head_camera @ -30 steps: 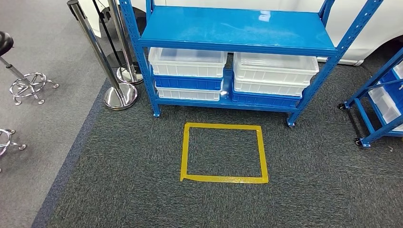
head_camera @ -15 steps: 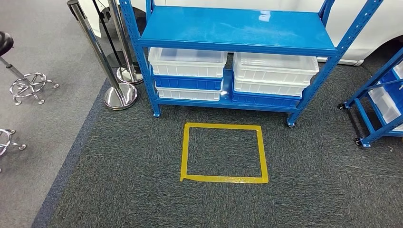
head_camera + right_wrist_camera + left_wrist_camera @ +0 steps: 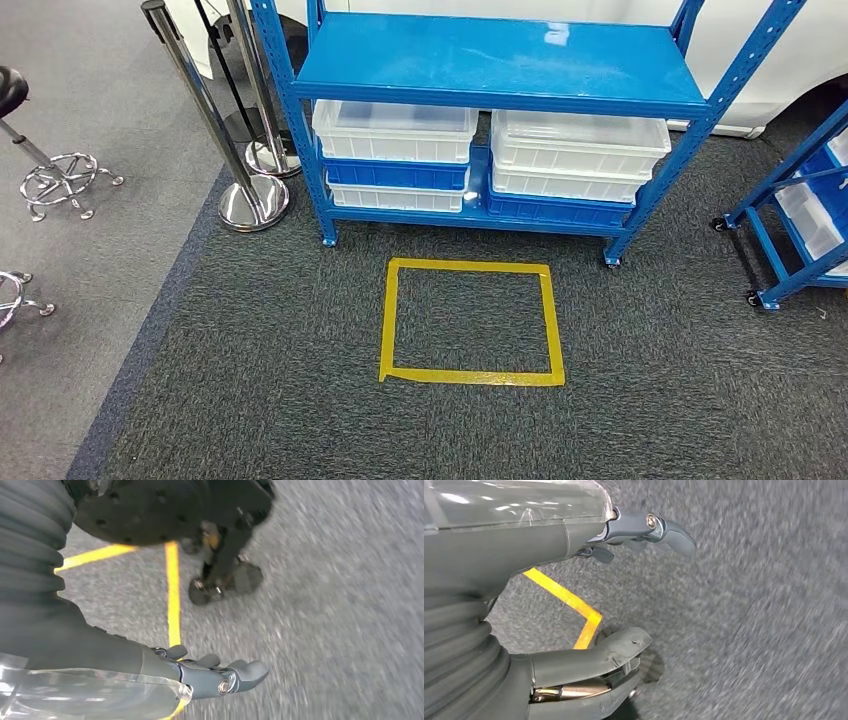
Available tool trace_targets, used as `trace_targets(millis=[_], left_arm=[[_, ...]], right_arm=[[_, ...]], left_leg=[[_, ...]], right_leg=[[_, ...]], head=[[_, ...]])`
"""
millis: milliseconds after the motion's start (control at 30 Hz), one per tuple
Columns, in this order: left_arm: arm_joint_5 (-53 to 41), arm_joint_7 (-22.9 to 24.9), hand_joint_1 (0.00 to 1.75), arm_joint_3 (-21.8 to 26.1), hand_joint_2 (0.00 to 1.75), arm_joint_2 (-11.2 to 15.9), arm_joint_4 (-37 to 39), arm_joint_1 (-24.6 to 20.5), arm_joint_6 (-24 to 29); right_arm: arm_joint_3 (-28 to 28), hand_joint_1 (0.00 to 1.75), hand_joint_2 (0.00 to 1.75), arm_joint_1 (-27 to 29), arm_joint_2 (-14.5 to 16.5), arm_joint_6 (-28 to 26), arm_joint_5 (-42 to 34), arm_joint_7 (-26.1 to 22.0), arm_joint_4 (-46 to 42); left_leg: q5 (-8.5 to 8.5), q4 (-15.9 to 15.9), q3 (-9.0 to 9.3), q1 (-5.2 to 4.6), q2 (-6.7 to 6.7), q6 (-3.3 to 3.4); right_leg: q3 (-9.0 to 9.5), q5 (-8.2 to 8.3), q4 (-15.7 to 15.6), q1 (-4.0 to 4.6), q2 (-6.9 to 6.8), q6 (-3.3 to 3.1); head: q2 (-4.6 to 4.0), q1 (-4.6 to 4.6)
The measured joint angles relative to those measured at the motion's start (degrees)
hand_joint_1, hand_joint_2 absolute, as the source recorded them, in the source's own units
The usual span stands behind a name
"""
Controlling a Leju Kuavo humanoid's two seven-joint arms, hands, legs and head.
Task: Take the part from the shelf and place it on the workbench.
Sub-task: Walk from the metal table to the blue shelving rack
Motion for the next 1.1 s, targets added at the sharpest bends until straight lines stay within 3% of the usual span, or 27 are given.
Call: trace_targets(millis=[300, 567, 833, 1100], left_arm=[[11.12, -5.30, 0.00, 5.59, 1.75, 2.32, -2.32, -0.50, 2.75], [19.02, -4.50, 0.00, 7.97, 1.75, 4.70, -5.06, -0.63, 2.23], [16.67, -2.62, 0.00, 7.50, 1.75, 3.33, -5.00, -0.70, 3.22], [11.77, -0.77, 0.00, 4.08, 1.75, 1.03, -3.53, -0.44, 1.63]], right_arm=[[-3.42, 0.00, 1.75, -0.45, -1.32, -3.52, -4.71, -4.78, -0.89], [-5.55, 0.00, 1.75, -0.52, -2.91, -1.72, -6.38, -3.05, -1.35], [-5.77, 0.00, 1.75, -0.54, -1.69, -1.50, -5.98, -1.29, -1.21], [-5.37, 0.00, 1.75, -0.53, -0.08, -1.03, -4.21, 0.07, -0.95]], left_leg=[[0.00, 0.00, 0.00, 0.00, 0.00, 0.00], [0.00, 0.00, 0.00, 0.00, 0.01, 0.00], [0.00, 0.00, 0.01, -0.01, 0.01, 0.00], [0.00, 0.00, 0.01, -0.01, 0.01, 0.00]], right_leg=[[0.00, 0.00, 0.00, 0.01, 0.00, 0.00], [0.00, 0.00, 0.00, 0.00, 0.00, 0.00], [0.01, 0.00, 0.00, -0.01, 0.00, 0.00], [0.01, 0.00, 0.00, -0.01, 0.01, 0.00]], head=[[0.00, 0.00], [0.00, -0.01], [0.00, -0.01], [0.00, -0.01]])
